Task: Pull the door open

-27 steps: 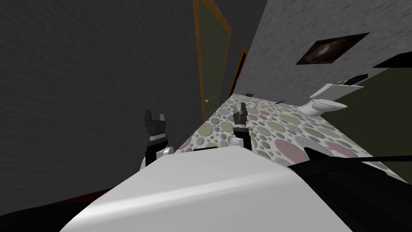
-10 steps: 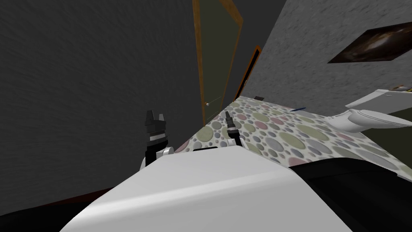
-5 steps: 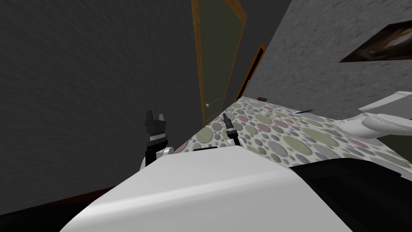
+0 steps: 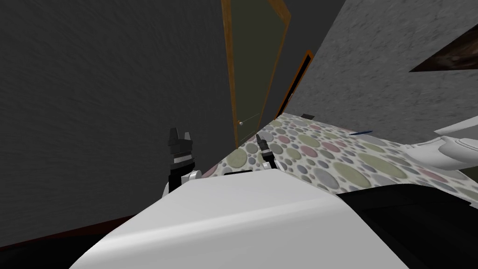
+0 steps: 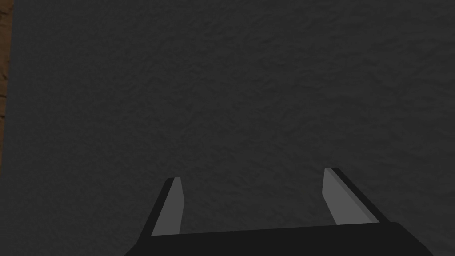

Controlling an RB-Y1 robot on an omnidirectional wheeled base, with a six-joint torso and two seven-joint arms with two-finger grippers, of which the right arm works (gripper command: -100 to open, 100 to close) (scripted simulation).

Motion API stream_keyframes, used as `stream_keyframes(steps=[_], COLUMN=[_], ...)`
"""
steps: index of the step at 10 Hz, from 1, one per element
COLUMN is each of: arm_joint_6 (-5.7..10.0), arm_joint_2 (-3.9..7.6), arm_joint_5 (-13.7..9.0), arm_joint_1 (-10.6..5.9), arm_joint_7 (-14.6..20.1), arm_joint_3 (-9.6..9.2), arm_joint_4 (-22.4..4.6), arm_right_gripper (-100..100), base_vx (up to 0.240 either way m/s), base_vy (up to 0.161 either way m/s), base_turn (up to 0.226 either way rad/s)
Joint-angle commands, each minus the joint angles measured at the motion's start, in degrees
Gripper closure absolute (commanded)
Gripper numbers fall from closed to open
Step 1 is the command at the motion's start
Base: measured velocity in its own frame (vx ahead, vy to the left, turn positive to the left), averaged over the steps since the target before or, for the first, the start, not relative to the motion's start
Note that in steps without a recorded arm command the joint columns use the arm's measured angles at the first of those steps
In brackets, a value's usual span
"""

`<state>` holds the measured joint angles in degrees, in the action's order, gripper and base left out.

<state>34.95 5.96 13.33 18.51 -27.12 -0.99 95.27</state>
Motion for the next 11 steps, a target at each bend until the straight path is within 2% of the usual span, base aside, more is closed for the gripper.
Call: stream_keyframes(steps=[1, 11], arm_joint_6=[0.84, 5.77], arm_joint_2=[0.31, 1.87], arm_joint_5=[0.74, 5.20], arm_joint_1=[-0.63, -4.54], arm_joint_7=[-1.74, -11.58], arm_joint_3=[-0.12, -0.79], arm_joint_4=[-2.08, -15.01], arm_right_gripper=[-100, -100], base_vx=[0.077, 0.079], base_vy=[-0.105, -0.077], base_turn=[0.061, 0.064])
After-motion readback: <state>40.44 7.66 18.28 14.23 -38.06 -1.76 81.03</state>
